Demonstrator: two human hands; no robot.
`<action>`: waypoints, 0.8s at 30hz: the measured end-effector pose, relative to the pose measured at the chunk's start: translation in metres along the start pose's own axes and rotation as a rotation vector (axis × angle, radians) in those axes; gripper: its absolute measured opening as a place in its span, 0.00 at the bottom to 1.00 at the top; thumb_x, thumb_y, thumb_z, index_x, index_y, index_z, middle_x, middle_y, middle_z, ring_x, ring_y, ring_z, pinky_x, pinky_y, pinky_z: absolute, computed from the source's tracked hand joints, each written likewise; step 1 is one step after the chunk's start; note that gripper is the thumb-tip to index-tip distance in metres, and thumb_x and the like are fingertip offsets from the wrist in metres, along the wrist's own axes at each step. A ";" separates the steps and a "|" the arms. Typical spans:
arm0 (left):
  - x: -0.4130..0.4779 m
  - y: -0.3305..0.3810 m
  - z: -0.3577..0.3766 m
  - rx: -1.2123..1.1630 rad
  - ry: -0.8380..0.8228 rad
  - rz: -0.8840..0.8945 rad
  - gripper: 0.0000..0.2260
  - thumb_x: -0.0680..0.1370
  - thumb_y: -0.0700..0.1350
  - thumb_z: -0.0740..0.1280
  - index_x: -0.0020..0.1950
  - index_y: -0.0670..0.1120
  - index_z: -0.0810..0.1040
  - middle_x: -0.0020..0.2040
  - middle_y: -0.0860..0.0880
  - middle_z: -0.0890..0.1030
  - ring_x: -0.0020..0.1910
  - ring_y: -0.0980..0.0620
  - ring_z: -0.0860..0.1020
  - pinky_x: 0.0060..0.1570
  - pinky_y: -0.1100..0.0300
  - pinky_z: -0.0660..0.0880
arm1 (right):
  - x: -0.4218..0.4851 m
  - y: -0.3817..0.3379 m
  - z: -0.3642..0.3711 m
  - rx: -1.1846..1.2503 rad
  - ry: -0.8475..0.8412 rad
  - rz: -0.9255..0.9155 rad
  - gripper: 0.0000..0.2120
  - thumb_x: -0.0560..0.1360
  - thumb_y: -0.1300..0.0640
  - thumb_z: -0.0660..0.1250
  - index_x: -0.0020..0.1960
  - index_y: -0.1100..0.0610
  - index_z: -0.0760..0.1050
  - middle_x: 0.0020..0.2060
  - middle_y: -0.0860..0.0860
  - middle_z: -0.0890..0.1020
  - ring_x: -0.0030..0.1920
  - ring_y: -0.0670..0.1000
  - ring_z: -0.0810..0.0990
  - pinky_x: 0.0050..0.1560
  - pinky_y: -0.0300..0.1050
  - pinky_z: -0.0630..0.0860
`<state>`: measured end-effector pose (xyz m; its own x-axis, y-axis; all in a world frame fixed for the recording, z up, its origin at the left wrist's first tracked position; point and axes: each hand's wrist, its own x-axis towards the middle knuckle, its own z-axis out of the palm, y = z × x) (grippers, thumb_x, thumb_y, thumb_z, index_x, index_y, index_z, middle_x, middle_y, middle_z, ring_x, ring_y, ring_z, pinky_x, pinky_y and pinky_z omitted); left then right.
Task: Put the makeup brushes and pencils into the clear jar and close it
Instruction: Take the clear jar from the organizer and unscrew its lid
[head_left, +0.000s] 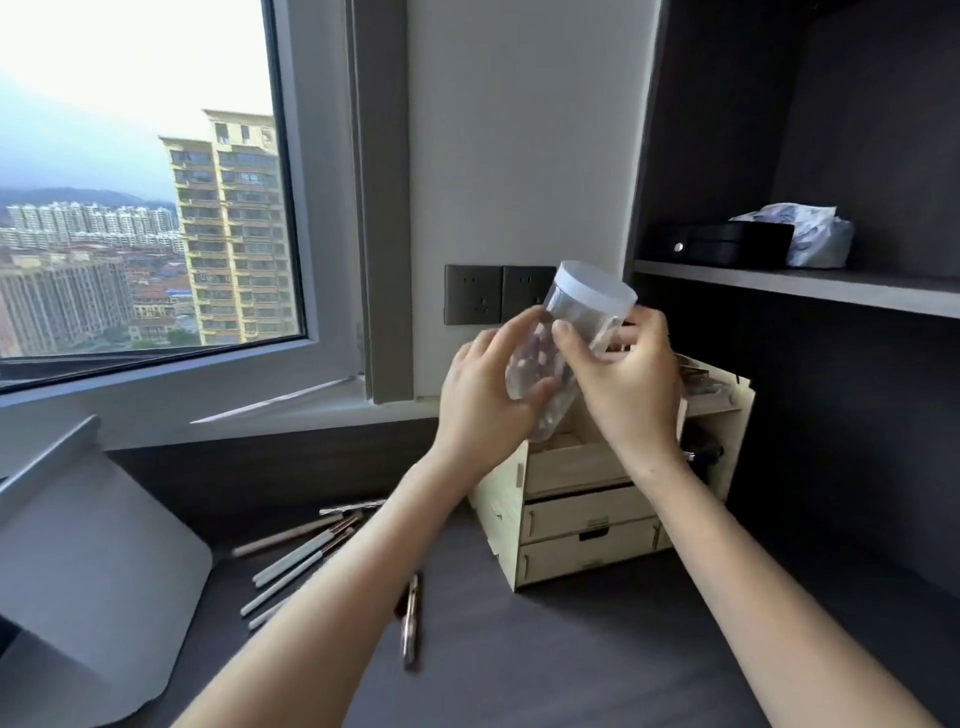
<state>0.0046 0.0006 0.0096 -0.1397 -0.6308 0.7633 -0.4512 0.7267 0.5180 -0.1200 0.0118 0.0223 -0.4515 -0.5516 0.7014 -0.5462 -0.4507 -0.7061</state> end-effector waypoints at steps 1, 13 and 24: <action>-0.007 -0.001 -0.010 0.062 -0.007 0.029 0.29 0.70 0.48 0.72 0.69 0.54 0.66 0.62 0.49 0.77 0.60 0.50 0.73 0.58 0.56 0.69 | -0.008 -0.007 0.001 0.153 -0.096 0.101 0.30 0.65 0.42 0.73 0.58 0.58 0.71 0.40 0.47 0.82 0.41 0.47 0.83 0.43 0.46 0.81; -0.165 -0.076 -0.115 0.649 -0.216 0.157 0.34 0.64 0.50 0.74 0.67 0.50 0.65 0.54 0.43 0.79 0.48 0.43 0.79 0.45 0.49 0.78 | -0.126 -0.016 0.028 0.150 -0.949 0.369 0.20 0.72 0.36 0.62 0.48 0.52 0.76 0.33 0.50 0.75 0.29 0.45 0.73 0.27 0.40 0.71; -0.224 -0.075 -0.160 0.555 -0.253 -0.208 0.34 0.59 0.59 0.75 0.62 0.53 0.70 0.47 0.49 0.82 0.40 0.46 0.80 0.39 0.58 0.75 | -0.202 -0.035 0.046 0.140 -1.188 0.018 0.17 0.74 0.48 0.68 0.62 0.43 0.72 0.53 0.47 0.74 0.46 0.43 0.75 0.41 0.33 0.73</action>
<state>0.2105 0.1309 -0.1388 -0.1735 -0.8372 0.5186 -0.8706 0.3766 0.3167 0.0228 0.1063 -0.0991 0.5164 -0.8291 0.2143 -0.4315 -0.4681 -0.7711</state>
